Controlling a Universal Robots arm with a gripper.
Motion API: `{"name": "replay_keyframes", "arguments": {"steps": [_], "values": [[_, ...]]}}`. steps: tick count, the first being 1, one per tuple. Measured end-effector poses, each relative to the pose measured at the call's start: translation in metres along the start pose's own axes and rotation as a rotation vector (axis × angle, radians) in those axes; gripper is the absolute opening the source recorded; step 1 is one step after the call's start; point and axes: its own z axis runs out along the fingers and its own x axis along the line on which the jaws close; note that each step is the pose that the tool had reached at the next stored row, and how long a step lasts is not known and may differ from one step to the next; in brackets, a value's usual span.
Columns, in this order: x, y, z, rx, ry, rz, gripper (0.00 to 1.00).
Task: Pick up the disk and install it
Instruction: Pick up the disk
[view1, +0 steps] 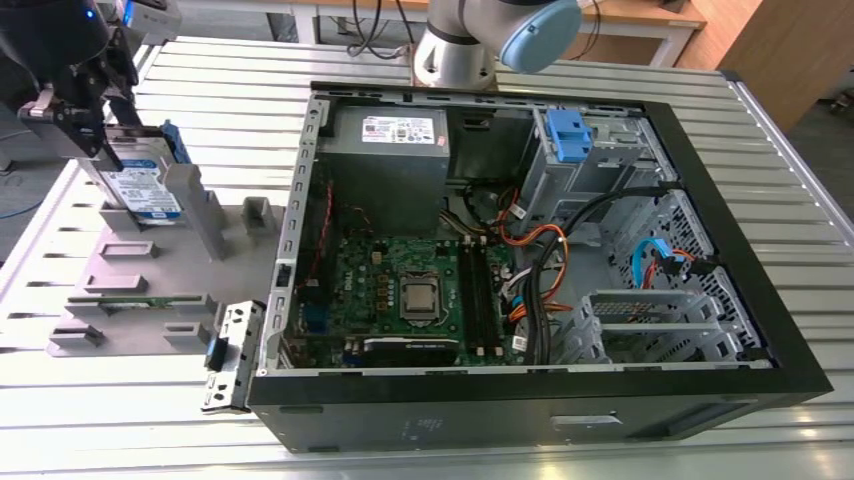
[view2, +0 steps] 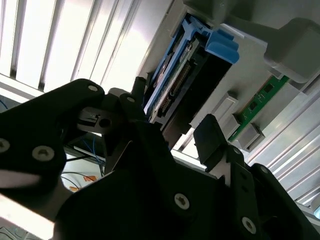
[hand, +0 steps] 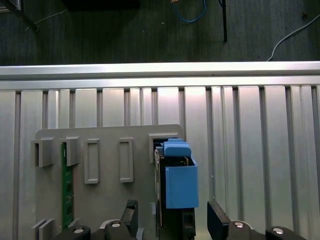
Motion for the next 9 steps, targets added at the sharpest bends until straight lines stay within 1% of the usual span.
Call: {"name": "replay_keyframes", "arguments": {"steps": [1, 2, 4, 5, 6, 7, 8, 9], "values": [[0.0000, 0.0000, 0.0000, 0.0000, 0.0000, 0.000, 0.62], [0.0000, 0.0000, 0.0000, 0.0000, 0.0000, 0.000, 0.62], [0.0000, 0.0000, 0.0000, 0.0000, 0.0000, 0.000, 0.51], [0.0000, 0.0000, 0.0001, -0.0001, 0.0000, 0.000, 0.51], [0.0000, 0.0000, 0.0001, 0.0000, 0.0000, 0.000, 0.45], [0.0000, 0.0000, 0.0001, 0.0000, 0.0000, 0.000, 0.45], [0.0000, 0.0000, 0.0001, 0.0000, 0.0000, 0.000, 0.38], [0.0000, 0.0000, 0.0001, 0.0000, 0.0000, 0.000, 0.38]]}}
